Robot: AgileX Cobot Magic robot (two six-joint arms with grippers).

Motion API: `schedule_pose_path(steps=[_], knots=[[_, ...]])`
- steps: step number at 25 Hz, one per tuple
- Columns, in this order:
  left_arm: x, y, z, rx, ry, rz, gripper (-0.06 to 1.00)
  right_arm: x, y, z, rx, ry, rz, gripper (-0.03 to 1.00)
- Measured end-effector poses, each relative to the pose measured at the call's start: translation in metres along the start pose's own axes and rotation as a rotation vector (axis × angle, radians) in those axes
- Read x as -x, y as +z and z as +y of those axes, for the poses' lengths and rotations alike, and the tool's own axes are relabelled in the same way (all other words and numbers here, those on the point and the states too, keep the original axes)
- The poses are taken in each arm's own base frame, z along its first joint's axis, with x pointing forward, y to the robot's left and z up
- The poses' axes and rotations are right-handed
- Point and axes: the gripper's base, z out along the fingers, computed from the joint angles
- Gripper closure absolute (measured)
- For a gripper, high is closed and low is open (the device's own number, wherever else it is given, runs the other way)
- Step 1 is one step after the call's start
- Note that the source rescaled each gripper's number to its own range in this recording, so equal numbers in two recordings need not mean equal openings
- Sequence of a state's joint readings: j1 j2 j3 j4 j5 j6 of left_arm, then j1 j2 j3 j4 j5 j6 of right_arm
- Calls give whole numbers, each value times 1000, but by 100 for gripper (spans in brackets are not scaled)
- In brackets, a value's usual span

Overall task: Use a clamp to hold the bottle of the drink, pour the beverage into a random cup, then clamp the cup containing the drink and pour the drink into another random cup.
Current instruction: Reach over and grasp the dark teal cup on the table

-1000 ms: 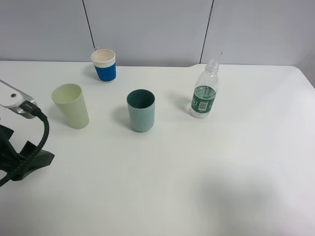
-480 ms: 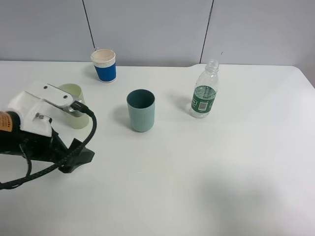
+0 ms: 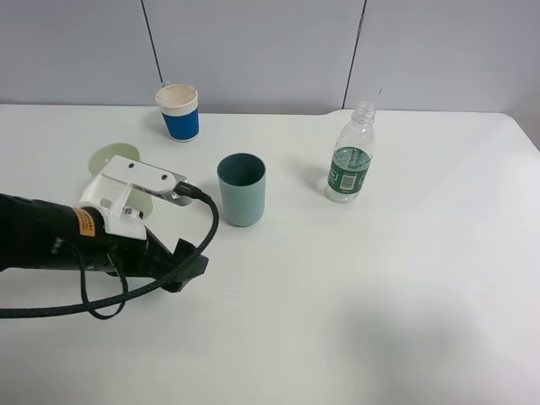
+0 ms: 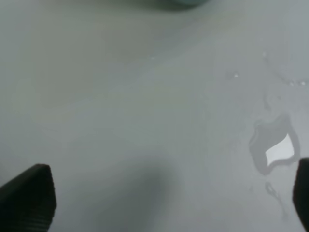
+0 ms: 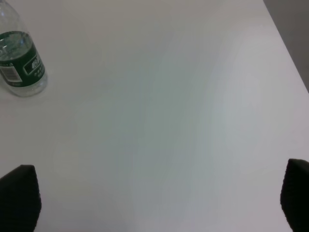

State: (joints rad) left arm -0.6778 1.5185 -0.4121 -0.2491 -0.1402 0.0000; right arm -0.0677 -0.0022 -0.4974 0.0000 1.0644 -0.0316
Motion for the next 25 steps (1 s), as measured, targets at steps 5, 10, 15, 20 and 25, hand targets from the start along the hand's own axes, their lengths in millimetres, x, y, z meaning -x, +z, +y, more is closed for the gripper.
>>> schedule_pose_path(steps=[5,10,15,20,25], knots=[[-4,20,-4,12,10,-50,-6,0,0,0,0,0,0,-3],[-6,34,-4,67,-72,-116,-6,0,0,0,0,0,0,-3],[-3,38,-7,114,-31,-214,-6,0,0,0,0,0,0,-3],[1,44,-12,147,10,-254,-6,0,0,0,0,0,0,-3],[10,55,-17,150,38,-274,-6,0,0,0,0,0,0,-3]])
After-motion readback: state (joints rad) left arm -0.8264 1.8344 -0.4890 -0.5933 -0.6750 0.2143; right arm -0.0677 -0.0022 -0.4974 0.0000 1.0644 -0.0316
